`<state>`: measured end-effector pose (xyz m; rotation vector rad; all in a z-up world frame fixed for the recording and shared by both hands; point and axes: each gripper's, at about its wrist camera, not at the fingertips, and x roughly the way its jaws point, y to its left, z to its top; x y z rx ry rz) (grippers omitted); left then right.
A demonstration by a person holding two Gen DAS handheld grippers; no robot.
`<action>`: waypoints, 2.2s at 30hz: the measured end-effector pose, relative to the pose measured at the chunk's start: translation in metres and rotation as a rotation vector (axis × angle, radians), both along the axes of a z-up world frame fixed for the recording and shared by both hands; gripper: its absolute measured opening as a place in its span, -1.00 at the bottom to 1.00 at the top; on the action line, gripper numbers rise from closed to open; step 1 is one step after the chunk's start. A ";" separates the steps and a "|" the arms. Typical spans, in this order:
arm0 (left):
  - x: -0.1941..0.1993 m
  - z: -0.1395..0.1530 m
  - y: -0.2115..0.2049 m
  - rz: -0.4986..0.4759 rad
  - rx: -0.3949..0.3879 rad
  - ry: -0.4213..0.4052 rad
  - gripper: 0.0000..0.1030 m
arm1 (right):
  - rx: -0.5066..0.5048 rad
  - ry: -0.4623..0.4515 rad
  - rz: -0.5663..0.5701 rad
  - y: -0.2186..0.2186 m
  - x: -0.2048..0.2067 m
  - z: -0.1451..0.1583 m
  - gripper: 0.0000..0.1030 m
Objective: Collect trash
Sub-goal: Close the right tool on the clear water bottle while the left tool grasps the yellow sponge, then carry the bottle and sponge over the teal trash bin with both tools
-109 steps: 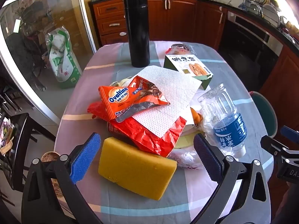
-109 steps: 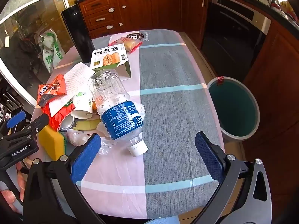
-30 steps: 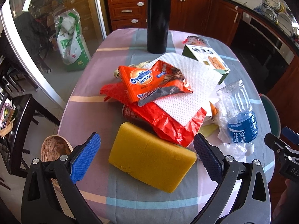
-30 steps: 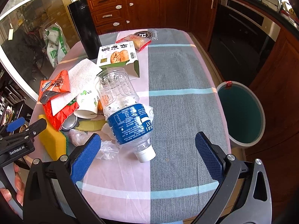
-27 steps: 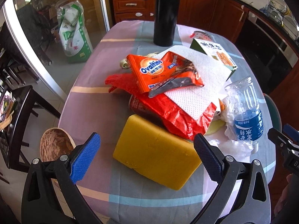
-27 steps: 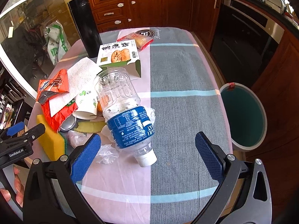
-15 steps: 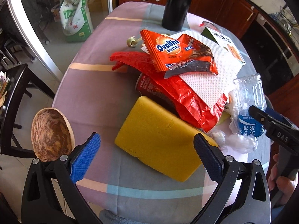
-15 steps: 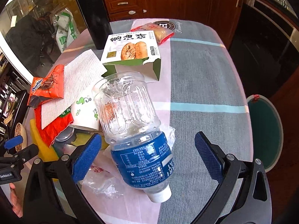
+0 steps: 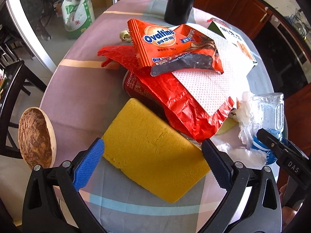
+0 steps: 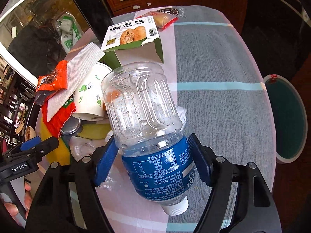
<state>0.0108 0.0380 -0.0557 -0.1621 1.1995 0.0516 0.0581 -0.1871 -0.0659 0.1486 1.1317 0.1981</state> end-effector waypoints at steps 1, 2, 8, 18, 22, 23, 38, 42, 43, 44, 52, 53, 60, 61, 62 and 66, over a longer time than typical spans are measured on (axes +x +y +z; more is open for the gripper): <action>-0.003 0.000 0.000 -0.006 0.001 -0.002 0.94 | -0.005 0.000 -0.002 -0.001 -0.003 0.001 0.35; -0.007 -0.001 0.001 -0.009 -0.001 -0.002 0.95 | -0.009 -0.001 -0.003 -0.003 -0.006 0.001 0.35; -0.022 -0.006 0.005 -0.005 0.002 0.028 0.95 | -0.009 -0.009 -0.038 -0.012 -0.020 0.005 0.35; -0.048 -0.020 0.005 0.024 -0.024 0.070 0.91 | 0.004 0.001 -0.064 -0.019 -0.042 0.002 0.35; -0.058 -0.007 -0.005 -0.038 0.013 -0.002 0.66 | 0.013 -0.006 -0.072 -0.021 -0.049 0.003 0.35; -0.060 -0.002 -0.007 -0.050 0.022 -0.022 0.65 | 0.019 -0.008 -0.076 -0.023 -0.050 0.005 0.35; -0.036 0.088 -0.060 -0.235 -0.012 -0.237 0.65 | 0.164 -0.083 -0.161 -0.067 -0.044 0.038 0.29; -0.015 0.095 -0.099 -0.320 0.000 -0.272 0.65 | 0.178 -0.143 -0.206 -0.090 -0.047 0.057 0.28; -0.010 0.095 -0.109 -0.337 -0.005 -0.271 0.65 | 0.190 -0.150 -0.217 -0.096 -0.047 0.060 0.28; -0.005 0.094 -0.118 -0.353 -0.011 -0.270 0.65 | 0.206 -0.157 -0.229 -0.104 -0.048 0.064 0.28; 0.025 0.094 -0.204 -0.535 0.000 -0.279 0.65 | 0.150 -0.230 -0.427 -0.205 -0.040 0.085 0.28; 0.029 0.093 -0.214 -0.551 -0.002 -0.275 0.65 | 0.130 -0.226 -0.454 -0.218 -0.037 0.082 0.28; 0.057 0.072 -0.283 -0.650 -0.013 -0.229 0.65 | 0.139 -0.089 -0.580 -0.290 -0.005 0.023 0.28; 0.061 0.068 -0.292 -0.664 -0.016 -0.223 0.66 | 0.146 -0.068 -0.590 -0.296 -0.001 0.013 0.28; 0.066 0.065 -0.302 -0.678 -0.020 -0.217 0.66 | 0.150 -0.049 -0.595 -0.300 0.002 0.004 0.28; 0.082 0.050 -0.343 -0.733 -0.023 -0.196 0.66 | 0.175 0.046 -0.602 -0.312 0.014 -0.033 0.29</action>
